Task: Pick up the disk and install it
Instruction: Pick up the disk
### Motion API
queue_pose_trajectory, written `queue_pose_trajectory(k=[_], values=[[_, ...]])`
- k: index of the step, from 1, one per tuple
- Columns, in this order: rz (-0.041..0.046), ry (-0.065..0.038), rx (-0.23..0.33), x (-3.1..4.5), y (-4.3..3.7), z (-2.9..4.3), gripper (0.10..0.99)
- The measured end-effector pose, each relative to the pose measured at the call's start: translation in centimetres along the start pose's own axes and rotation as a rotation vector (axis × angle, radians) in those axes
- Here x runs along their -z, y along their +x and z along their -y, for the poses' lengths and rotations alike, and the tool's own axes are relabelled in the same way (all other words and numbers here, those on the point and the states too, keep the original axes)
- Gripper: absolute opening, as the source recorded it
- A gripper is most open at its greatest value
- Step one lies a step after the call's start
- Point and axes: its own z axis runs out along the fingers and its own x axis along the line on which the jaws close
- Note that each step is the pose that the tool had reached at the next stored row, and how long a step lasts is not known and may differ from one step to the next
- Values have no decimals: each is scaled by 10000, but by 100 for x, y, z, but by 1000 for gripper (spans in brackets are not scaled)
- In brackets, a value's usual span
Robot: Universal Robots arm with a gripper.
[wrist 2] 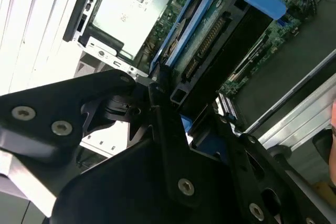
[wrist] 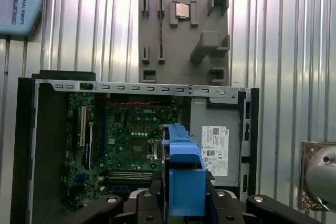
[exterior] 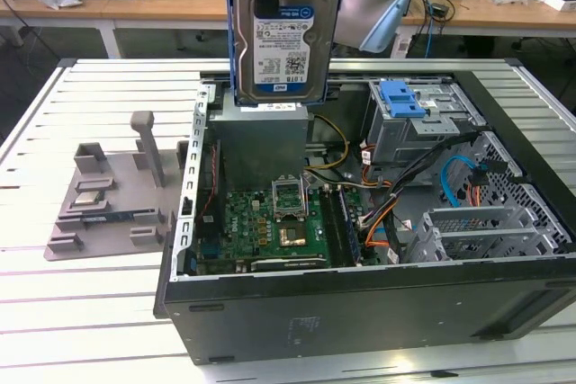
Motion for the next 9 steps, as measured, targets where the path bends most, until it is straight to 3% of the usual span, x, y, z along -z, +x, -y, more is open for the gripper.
queue_pose_trajectory(k=[9], values=[[0, 1, -1, 2, 242, -12, 369]])
